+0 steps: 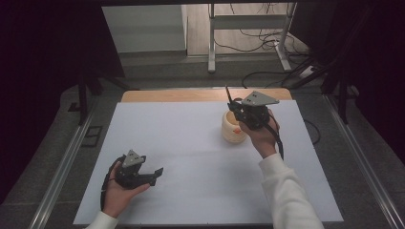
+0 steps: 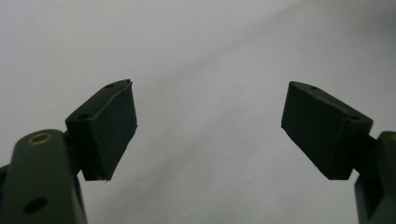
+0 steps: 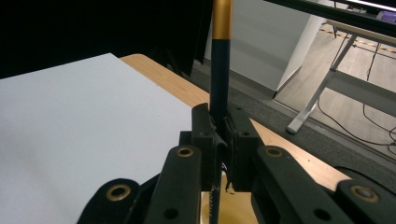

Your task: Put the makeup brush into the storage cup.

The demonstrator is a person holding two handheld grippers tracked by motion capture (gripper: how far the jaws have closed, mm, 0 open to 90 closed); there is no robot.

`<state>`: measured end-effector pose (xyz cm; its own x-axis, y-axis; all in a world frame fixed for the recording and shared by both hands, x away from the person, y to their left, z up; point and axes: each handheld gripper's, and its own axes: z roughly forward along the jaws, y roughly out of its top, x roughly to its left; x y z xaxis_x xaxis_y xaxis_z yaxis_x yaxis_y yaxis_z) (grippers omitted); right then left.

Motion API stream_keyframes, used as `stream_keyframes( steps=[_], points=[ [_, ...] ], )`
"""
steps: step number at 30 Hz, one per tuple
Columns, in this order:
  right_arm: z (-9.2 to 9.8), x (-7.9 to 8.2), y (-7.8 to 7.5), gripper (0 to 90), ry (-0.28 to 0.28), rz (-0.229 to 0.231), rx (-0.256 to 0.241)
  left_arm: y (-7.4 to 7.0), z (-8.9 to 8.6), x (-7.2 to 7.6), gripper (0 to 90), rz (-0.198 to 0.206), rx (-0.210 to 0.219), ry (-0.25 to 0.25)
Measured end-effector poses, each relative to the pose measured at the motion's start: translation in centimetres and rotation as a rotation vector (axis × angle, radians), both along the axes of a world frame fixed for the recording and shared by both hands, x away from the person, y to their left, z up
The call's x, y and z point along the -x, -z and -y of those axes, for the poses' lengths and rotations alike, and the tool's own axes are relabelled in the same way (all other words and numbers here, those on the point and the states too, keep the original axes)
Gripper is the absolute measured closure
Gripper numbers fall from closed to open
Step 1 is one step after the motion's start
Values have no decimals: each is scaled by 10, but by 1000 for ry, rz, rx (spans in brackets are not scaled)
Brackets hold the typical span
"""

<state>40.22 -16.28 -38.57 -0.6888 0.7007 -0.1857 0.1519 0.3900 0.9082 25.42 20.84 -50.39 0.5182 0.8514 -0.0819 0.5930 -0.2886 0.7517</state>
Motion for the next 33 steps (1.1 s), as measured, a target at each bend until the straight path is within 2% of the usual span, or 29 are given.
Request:
stream_keyframes(
  steps=[16,33],
  points=[
    [3,-29,18,843,78,-59,-16,0,-1,0,184,-1,2,-2],
    [13,-42,45,843,129,-117,-36,0,-1,0,185,0,-1,-1]
  ],
)
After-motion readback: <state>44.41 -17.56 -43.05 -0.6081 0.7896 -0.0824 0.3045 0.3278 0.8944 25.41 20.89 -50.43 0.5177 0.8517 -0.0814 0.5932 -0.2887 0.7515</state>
